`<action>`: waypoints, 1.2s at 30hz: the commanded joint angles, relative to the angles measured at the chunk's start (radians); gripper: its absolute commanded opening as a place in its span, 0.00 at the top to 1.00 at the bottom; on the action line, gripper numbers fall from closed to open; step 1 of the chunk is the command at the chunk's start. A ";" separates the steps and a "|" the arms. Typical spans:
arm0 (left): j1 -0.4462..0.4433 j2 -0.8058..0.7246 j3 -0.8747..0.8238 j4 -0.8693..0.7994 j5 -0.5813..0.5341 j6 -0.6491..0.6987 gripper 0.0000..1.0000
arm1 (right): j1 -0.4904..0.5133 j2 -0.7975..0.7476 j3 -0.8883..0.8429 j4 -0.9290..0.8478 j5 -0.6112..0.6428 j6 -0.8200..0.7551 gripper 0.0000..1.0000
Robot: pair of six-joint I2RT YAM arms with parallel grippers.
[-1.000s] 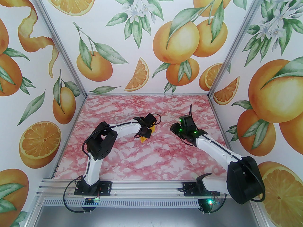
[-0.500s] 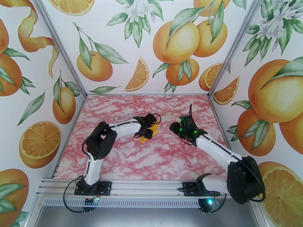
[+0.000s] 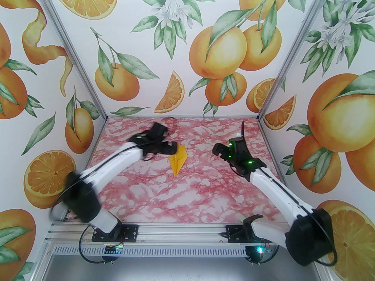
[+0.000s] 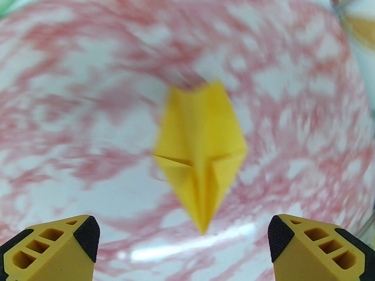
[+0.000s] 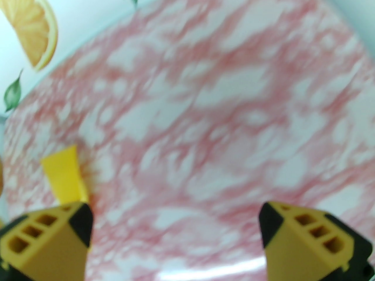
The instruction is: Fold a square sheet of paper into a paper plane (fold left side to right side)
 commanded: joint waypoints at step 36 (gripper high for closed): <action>0.511 0.068 -0.848 1.519 -0.083 0.457 0.00 | -0.153 0.370 -0.536 1.430 0.140 -0.505 0.00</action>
